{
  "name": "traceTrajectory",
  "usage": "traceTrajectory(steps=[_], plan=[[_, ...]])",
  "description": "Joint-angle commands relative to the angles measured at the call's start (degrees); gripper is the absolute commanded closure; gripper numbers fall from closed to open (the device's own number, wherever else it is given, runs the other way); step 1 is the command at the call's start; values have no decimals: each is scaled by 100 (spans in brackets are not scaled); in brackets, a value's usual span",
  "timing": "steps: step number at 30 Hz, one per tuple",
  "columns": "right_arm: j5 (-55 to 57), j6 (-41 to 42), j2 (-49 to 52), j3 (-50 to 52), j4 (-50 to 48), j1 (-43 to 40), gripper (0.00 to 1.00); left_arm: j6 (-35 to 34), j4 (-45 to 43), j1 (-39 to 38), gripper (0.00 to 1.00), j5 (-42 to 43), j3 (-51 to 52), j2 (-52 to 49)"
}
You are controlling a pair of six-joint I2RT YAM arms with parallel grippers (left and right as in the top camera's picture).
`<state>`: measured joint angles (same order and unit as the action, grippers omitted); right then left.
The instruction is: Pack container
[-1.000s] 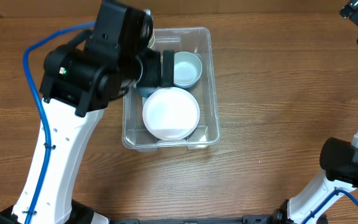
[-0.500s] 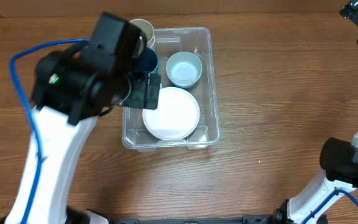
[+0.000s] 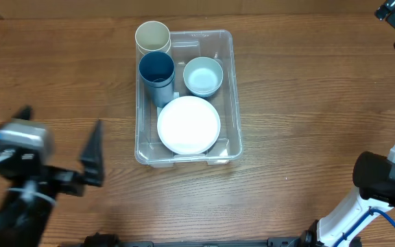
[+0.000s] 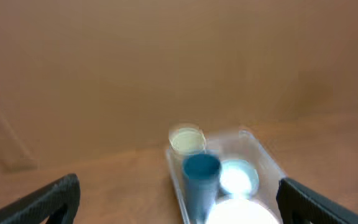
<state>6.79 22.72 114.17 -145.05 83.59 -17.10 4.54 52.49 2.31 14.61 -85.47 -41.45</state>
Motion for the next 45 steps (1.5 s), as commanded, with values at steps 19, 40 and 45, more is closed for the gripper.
traceTrajectory(steps=[19,40,45], plan=[[50,46,-15,-52,-31,26,0,-1547,-5106,-348,0,-780,7790,3672],[50,46,-15,-52,-31,26,0,-1523,-4822,-343,0,-1215,8518,4120],[50,46,-15,-52,-31,26,0,-1523,-4822,-343,0,-1215,8518,4120]])
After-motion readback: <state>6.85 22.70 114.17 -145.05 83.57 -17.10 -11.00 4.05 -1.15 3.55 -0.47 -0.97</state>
